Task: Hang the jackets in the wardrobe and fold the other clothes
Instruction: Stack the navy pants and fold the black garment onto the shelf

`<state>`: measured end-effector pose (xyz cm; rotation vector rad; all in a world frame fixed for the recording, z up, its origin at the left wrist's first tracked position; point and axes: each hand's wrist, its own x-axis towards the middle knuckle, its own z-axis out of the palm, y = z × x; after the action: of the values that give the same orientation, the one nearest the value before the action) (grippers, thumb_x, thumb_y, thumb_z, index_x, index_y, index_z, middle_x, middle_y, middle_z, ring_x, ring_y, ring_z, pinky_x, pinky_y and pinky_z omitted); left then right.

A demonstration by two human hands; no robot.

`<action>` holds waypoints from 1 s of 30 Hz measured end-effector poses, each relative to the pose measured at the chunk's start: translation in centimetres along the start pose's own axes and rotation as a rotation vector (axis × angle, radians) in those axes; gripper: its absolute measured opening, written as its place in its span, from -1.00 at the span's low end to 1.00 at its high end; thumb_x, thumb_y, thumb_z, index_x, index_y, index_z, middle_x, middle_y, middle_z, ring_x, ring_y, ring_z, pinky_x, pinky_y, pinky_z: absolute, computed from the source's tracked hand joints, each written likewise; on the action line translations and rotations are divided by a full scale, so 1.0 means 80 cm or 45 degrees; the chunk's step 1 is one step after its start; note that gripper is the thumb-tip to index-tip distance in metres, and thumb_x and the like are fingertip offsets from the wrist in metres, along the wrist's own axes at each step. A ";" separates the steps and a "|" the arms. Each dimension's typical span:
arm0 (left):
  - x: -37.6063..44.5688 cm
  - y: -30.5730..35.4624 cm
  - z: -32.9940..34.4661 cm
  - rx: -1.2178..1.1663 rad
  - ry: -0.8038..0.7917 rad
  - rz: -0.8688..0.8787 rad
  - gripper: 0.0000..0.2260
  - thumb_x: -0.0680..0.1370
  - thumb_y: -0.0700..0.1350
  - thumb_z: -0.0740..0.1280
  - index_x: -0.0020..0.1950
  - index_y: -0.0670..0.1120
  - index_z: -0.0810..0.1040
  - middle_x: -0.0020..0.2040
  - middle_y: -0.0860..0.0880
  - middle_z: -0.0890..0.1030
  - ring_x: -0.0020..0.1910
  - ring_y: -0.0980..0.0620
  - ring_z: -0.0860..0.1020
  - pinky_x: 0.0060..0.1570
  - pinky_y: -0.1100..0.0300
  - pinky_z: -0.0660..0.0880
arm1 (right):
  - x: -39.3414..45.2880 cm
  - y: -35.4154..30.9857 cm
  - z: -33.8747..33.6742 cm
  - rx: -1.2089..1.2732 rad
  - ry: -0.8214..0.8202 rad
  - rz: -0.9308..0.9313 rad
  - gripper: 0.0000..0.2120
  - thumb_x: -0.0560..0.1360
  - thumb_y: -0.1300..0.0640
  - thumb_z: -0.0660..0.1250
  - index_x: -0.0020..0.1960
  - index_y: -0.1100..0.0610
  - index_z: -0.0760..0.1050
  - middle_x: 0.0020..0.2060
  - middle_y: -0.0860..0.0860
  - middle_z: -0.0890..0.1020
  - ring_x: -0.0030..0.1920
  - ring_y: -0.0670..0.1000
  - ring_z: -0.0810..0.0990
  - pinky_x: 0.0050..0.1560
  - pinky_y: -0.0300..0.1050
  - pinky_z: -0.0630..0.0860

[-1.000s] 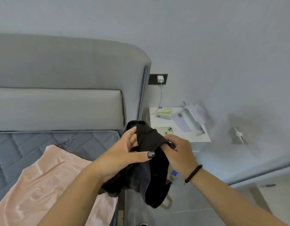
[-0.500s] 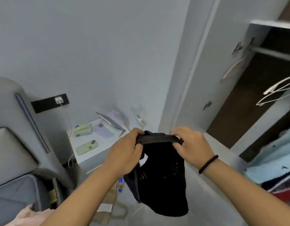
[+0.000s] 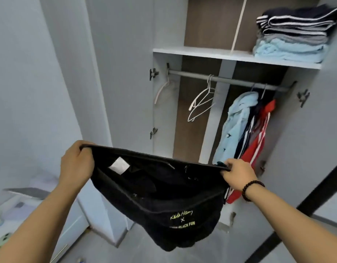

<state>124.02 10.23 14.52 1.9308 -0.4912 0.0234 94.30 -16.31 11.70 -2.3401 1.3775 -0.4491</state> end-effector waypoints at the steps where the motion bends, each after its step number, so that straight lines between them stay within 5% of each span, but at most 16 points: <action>1: 0.006 -0.002 0.010 -0.017 -0.031 -0.054 -0.72 0.47 -0.22 0.09 -0.06 -0.03 0.58 -0.04 -0.02 0.61 -0.04 -0.04 0.53 -0.01 0.07 0.44 | 0.005 0.019 -0.006 0.100 0.013 0.110 -0.89 0.44 0.25 0.30 -0.16 0.13 0.61 -0.22 0.05 0.65 -0.13 0.11 0.61 -0.07 -0.04 0.58; 3: 0.016 -0.008 0.033 -0.052 -0.165 -0.137 -0.74 0.44 -0.24 0.11 -0.11 -0.05 0.57 -0.07 -0.09 0.62 -0.08 -0.13 0.58 -0.02 -0.08 0.57 | 0.016 0.048 -0.016 0.286 0.055 0.290 -0.78 0.42 0.34 0.25 -0.21 0.11 0.62 -0.24 0.06 0.67 -0.18 0.08 0.64 -0.15 -0.07 0.59; 8: 0.046 -0.026 0.111 -0.125 -0.502 -0.252 -0.78 0.48 -0.41 0.08 -0.13 -0.16 0.44 -0.03 -0.12 0.65 -0.05 -0.12 0.61 -0.25 -0.02 0.61 | 0.057 0.070 -0.048 0.742 -0.069 0.615 -0.79 0.47 0.42 0.23 -0.25 0.19 0.50 -0.24 0.18 0.58 -0.28 0.12 0.63 -0.42 -0.11 0.59; 13: 0.108 -0.042 0.159 -0.254 -0.977 -0.267 -0.61 0.41 -0.55 0.00 -0.33 -0.05 0.27 0.05 -0.08 0.69 0.12 -0.07 0.62 0.04 -0.08 0.54 | 0.106 0.080 -0.082 0.988 -0.264 0.675 -0.61 0.41 0.58 0.15 -0.31 0.11 0.23 -0.21 0.12 0.36 -0.20 0.07 0.53 -0.36 -0.09 0.62; 17: 0.158 -0.034 0.192 -0.262 -1.323 -0.146 -0.54 0.42 -0.56 0.06 -0.43 -0.08 0.48 0.10 -0.07 0.69 0.15 -0.03 0.63 0.00 0.11 0.52 | 0.138 0.077 -0.104 1.102 -0.229 0.598 -0.55 0.41 0.63 0.04 -0.34 0.09 0.24 -0.22 0.14 0.48 -0.14 0.05 0.60 -0.32 -0.08 0.62; 20: 0.188 -0.018 0.214 -0.256 -1.567 -0.121 -0.61 0.47 -0.52 0.10 -0.24 -0.26 0.69 0.17 -0.04 0.66 0.19 -0.03 0.60 0.17 0.05 0.50 | 0.149 0.063 -0.114 1.102 -0.116 0.478 -0.55 0.40 0.64 -0.01 -0.35 0.11 0.24 -0.09 0.13 0.58 -0.02 0.08 0.59 -0.37 -0.10 0.59; 22: 0.201 -0.003 0.229 -0.139 -1.706 -0.064 -0.57 0.50 -0.52 0.08 -0.10 -0.25 0.72 0.16 0.02 0.67 0.16 0.06 0.61 0.09 0.19 0.54 | 0.152 0.058 -0.118 1.071 -0.019 0.367 -0.54 0.38 0.66 -0.01 -0.38 0.12 0.24 -0.01 0.14 0.61 0.00 0.10 0.59 -0.38 -0.16 0.56; 27: 0.222 0.028 0.268 -0.032 -1.565 0.139 -0.46 0.54 -0.55 -0.01 0.07 -0.10 0.67 -0.04 0.06 0.68 -0.32 0.28 0.61 -0.36 0.49 0.42 | 0.152 0.042 -0.128 0.582 0.017 0.016 -0.44 0.36 0.66 0.10 -0.48 0.10 0.57 0.07 -0.03 0.65 0.13 -0.09 0.58 0.16 -0.23 0.44; 30: 0.250 0.050 0.284 -0.074 -1.475 0.200 -0.61 0.58 -0.40 0.18 0.22 -0.01 0.60 0.07 -0.09 0.64 -0.24 0.14 0.55 -0.24 0.35 0.44 | 0.155 0.031 -0.132 0.290 -0.158 -0.114 -0.35 0.35 0.64 0.08 -0.44 -0.02 0.65 0.10 -0.03 0.59 0.14 -0.10 0.54 0.21 -0.25 0.41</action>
<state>136.15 -17.75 13.54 1.6829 -1.3661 -1.0348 93.41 -30.06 20.72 -2.2090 1.1072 -0.4529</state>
